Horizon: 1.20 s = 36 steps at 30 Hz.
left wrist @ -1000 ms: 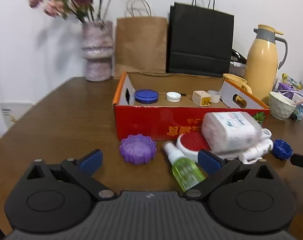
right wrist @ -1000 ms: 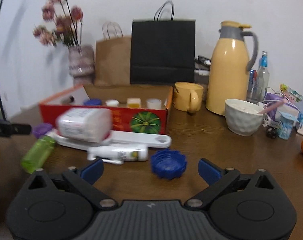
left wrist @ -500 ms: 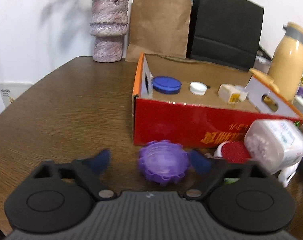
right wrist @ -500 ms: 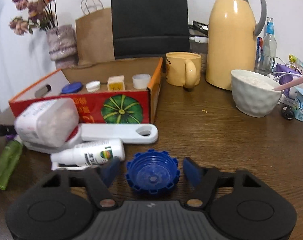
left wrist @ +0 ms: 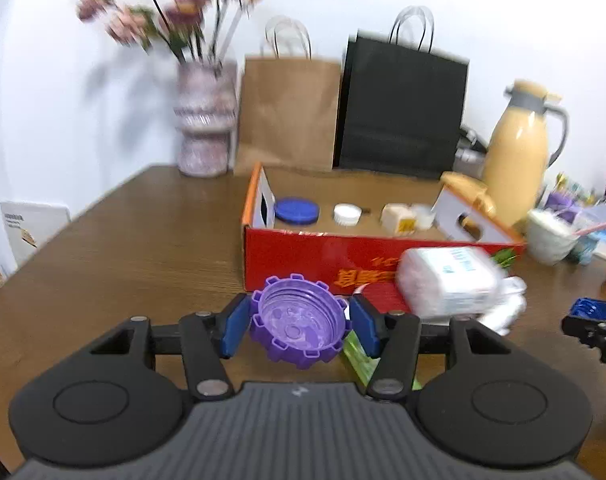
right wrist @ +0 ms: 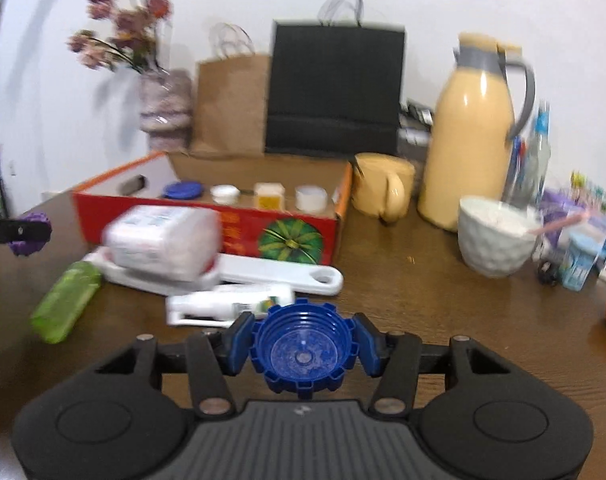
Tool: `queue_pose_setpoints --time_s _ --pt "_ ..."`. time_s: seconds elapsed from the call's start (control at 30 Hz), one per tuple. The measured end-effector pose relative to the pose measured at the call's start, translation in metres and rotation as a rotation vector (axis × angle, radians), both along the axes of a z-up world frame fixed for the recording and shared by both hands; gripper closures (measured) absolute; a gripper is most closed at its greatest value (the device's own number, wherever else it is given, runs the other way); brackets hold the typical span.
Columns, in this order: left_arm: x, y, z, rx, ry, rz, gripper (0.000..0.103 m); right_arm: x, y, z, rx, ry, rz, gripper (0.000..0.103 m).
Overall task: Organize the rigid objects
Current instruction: 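Grasp the purple cap with the left tool while the right tool grasps the blue bottle cap, then carry the purple cap and blue bottle cap over the red box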
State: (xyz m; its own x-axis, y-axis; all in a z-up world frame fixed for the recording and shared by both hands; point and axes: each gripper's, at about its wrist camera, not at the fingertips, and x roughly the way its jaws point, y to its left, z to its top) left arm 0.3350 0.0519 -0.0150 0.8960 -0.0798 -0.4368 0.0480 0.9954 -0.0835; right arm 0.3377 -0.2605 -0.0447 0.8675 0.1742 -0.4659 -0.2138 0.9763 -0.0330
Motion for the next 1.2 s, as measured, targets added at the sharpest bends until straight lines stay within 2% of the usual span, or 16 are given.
queue_pose_setpoints --time_s 0.1,0.23,0.43,0.5,0.63,0.77,0.9,1.07,1.2 --pt "-0.055 -0.006 0.011 0.002 -0.06 0.02 0.047 -0.042 0.008 0.013 0.043 -0.043 0.019 0.051" --pt "-0.113 -0.009 0.014 -0.042 -0.115 0.057 0.047 -0.097 0.02 0.022 0.097 -0.09 0.067 0.051" --pt "-0.174 -0.007 0.005 -0.112 -0.114 0.102 0.047 -0.139 0.051 0.014 0.105 -0.052 0.167 0.051" --pt "-0.192 -0.007 0.002 -0.106 -0.116 0.101 0.047 -0.151 0.062 0.015 0.09 -0.062 0.203 0.051" --pt "-0.215 -0.01 0.009 -0.035 -0.141 0.099 0.047 -0.176 0.077 0.022 0.103 -0.099 0.226 0.051" --pt "-0.226 -0.011 0.023 -0.022 -0.209 0.084 0.047 -0.19 0.077 0.029 0.121 -0.118 0.225 0.051" --pt "-0.22 -0.016 0.024 -0.045 -0.21 0.063 0.047 -0.19 0.069 0.034 0.138 -0.134 0.2 0.051" --pt "-0.201 -0.022 0.022 -0.055 -0.195 0.03 0.047 -0.169 0.058 0.035 0.174 -0.118 0.16 0.051" --pt "-0.171 -0.023 0.038 -0.066 -0.223 -0.021 0.047 -0.141 0.051 0.046 0.204 -0.122 0.154 0.051"
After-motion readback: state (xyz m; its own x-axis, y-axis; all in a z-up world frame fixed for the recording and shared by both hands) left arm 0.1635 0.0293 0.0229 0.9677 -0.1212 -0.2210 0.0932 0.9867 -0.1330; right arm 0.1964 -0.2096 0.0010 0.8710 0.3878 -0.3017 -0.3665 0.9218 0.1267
